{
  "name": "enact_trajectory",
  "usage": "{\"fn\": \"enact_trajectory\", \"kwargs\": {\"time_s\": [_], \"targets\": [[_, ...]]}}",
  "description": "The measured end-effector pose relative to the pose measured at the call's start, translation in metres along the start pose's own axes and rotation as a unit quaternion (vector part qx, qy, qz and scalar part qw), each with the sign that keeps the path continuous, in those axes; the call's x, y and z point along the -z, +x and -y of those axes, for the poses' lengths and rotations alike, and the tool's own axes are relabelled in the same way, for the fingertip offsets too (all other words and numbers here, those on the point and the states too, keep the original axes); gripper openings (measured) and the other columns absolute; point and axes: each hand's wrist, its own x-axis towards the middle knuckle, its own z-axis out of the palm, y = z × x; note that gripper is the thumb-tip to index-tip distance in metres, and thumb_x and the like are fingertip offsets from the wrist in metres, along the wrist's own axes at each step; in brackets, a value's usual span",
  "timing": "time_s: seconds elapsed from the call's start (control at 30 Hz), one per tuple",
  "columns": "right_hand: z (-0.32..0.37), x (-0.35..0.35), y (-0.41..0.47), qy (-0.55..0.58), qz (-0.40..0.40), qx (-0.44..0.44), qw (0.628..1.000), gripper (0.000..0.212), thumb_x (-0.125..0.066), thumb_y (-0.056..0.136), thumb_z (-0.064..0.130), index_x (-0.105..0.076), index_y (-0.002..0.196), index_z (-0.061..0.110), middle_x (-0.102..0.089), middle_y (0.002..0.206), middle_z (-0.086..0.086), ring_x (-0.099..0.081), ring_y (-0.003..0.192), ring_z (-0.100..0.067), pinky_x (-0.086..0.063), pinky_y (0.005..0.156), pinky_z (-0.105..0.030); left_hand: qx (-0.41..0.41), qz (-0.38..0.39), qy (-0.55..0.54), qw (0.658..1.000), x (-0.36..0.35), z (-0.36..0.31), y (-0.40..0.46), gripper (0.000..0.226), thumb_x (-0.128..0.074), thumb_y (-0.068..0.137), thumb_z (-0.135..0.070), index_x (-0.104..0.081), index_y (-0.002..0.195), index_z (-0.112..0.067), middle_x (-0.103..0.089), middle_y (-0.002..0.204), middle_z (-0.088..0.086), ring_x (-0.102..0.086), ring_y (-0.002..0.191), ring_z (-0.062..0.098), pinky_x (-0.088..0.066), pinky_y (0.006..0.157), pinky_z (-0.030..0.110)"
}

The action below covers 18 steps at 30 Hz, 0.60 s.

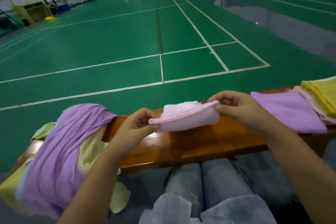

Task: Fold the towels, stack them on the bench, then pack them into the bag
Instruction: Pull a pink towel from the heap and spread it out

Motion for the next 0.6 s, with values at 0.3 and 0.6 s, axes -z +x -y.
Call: {"fn": "enact_trajectory", "kwargs": {"time_s": [0.3,0.6], "targets": [[-0.064,-0.014,-0.053,0.007,0.069,-0.188,0.98,0.017,-0.06,0.087,-0.001,-0.07,0.093,0.01,-0.072,0.091,-0.002,-0.068,0.086,-0.013,-0.053,0.069,-0.021,0.144,0.033,0.018,0.989,-0.016,0.054,-0.05,0.015,-0.073,0.065,-0.039,-0.067,0.075,-0.03,-0.068,0.085,0.0,-0.063,0.082,0.016,-0.051,0.075,0.025],[-0.068,-0.013,0.0,-0.038,-0.022,-0.168,0.985,0.015,-0.059,0.091,0.009,-0.067,0.1,0.017,-0.069,0.099,0.0,-0.065,0.092,-0.015,-0.056,0.076,-0.027,0.166,-0.086,0.034,0.982,-0.025,0.057,0.004,0.005,-0.062,0.09,-0.015,-0.062,0.088,-0.019,-0.067,0.087,-0.006,-0.062,0.086,0.012,-0.05,0.073,0.025]]}}
